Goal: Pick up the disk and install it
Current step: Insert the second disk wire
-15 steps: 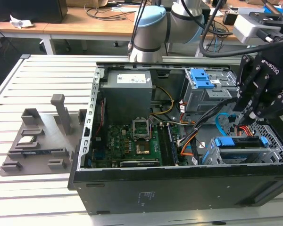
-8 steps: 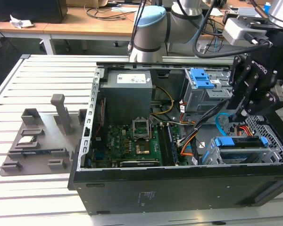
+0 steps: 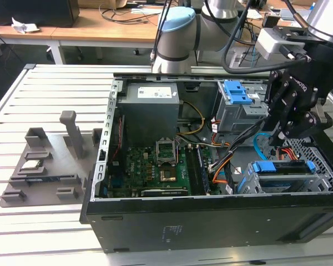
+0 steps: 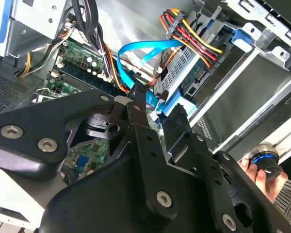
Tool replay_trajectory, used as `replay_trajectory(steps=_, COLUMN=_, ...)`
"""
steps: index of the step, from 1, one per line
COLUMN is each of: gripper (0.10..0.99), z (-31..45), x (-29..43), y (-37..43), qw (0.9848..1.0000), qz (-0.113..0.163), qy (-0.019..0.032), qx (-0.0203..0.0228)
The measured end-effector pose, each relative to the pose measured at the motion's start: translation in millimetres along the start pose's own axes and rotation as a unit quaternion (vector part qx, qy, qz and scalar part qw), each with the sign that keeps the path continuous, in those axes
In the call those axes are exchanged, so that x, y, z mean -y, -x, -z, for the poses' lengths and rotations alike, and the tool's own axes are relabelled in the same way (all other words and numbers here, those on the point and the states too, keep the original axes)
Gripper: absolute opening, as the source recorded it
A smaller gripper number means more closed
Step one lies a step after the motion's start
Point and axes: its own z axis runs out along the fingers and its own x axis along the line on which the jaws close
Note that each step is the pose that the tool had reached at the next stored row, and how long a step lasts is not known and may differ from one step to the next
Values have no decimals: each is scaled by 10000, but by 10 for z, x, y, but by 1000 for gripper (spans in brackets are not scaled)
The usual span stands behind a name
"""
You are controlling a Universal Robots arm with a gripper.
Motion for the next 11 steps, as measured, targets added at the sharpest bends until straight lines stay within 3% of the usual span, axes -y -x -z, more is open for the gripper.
replay_trajectory(steps=5, gripper=404, z=-1, x=0, y=0, qw=10000, qz=1, qy=0, qx=-2)
replay_trajectory(steps=6, gripper=275, z=-1, x=0, y=0, qw=10000, qz=1, qy=0, qx=-3)
replay_trajectory(steps=8, gripper=161, z=-1, x=0, y=0, qw=10000, qz=1, qy=0, qx=-6)
replay_trajectory(steps=11, gripper=161, z=-1, x=0, y=0, qw=10000, qz=2, qy=0, qx=-8)
